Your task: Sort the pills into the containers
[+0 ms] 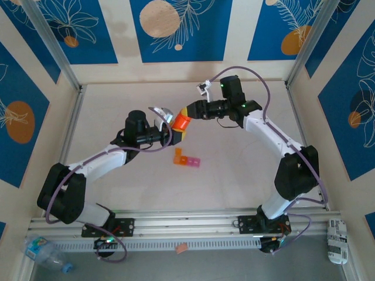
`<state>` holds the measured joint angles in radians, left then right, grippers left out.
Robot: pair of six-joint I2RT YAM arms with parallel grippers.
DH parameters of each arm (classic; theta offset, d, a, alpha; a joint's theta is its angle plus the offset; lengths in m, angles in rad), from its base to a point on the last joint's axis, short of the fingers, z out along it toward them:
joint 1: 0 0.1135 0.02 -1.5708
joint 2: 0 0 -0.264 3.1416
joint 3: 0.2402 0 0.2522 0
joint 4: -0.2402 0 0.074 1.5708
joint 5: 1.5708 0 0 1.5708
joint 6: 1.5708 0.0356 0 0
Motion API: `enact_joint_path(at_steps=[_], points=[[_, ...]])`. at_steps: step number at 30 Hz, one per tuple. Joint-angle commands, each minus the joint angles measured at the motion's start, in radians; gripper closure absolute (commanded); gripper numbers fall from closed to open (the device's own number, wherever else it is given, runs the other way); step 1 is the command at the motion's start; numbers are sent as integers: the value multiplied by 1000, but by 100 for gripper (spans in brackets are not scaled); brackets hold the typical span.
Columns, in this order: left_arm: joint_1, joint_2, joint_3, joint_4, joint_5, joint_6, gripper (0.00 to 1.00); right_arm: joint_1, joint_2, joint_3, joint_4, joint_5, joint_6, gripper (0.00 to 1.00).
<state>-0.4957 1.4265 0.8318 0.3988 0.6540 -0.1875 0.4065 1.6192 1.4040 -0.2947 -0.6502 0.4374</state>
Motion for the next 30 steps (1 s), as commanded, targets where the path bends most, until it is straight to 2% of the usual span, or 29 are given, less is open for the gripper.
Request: enact_joint_path(at_steps=[1,3,7,11,14,18,30], points=[[-2,-14,52,72,32,-21,100,-19,-48,-14,14,-54,-31,37],[-1,-19,60,25,-9,25,100,-43,-78,-25,23,-27,27,29],[-6,-34,67,-54,-112,128,100,-86,-125,-43,10,70,197,19],[-9,-39,72,-96,-182,208,100,-92,-119,-37,-41,174,384,17],[-11,-36,80,-113,-200,237,100,-68,-100,-27,-47,219,461,16],[-15,-29,91,-130,-203,249,100,-26,-68,9,-69,291,483,15],[-38,-11,108,-143,-205,258,100,52,-6,65,-64,309,501,15]])
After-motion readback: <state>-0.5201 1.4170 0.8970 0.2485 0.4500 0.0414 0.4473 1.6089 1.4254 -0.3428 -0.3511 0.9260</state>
